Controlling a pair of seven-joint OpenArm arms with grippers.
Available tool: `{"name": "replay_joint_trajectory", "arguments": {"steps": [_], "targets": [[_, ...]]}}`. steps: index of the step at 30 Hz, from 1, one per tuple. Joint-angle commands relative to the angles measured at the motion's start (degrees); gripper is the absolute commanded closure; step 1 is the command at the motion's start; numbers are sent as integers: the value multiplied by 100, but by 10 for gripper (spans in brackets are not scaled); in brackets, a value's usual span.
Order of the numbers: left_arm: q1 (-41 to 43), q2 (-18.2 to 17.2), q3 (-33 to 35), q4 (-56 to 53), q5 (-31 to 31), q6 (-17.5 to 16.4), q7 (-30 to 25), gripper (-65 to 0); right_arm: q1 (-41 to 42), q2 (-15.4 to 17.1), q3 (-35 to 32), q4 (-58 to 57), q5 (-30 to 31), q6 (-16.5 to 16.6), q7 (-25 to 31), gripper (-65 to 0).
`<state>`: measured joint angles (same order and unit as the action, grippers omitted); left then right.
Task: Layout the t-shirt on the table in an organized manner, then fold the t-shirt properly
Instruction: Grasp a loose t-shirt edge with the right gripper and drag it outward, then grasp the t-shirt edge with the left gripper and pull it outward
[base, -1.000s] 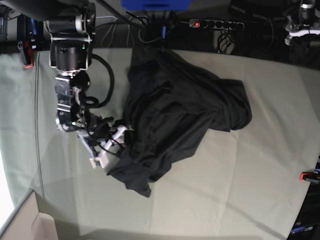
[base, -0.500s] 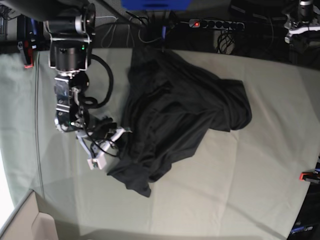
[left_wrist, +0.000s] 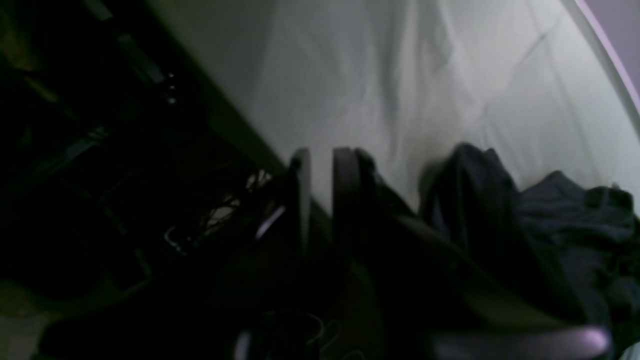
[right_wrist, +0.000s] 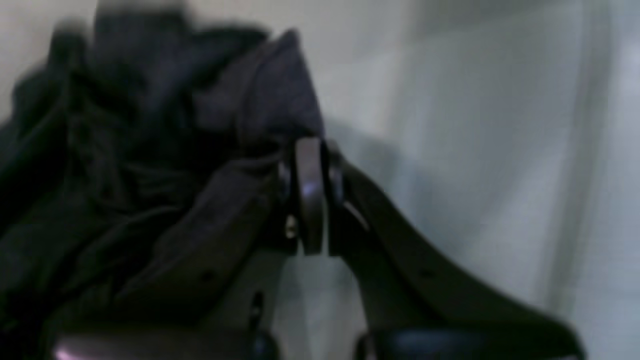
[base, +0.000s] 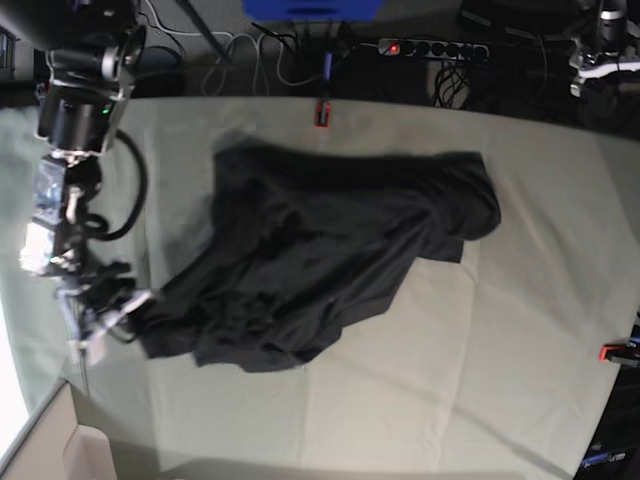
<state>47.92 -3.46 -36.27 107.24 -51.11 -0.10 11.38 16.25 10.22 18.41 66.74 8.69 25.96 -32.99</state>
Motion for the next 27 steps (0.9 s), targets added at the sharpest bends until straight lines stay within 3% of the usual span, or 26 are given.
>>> {"name": "replay_joint_trajectory", "arguments": {"steps": [1,9,20,23,27], "targets": [[-40,-36,-26,120,-27,-21,-140,-85,225,143,167,73,50,37,174,0],[-243,-62,-17,129,-54,-21,-113,-86,700,556,1240,-85,32,29,174,0],[-972,-10,-34,419,-62,-21,1539,-88,1298,1303,1539,-1623,23,11,174,-1],[-1254,-10,-34,419,-62,23,2040,-158,1324,1400,1530,-1870,23,11,174,-85],[-1623,-1,-43,384,-62,23,2585,-309,1298,1435,1521,-1870,23,11,174,-261]]}}
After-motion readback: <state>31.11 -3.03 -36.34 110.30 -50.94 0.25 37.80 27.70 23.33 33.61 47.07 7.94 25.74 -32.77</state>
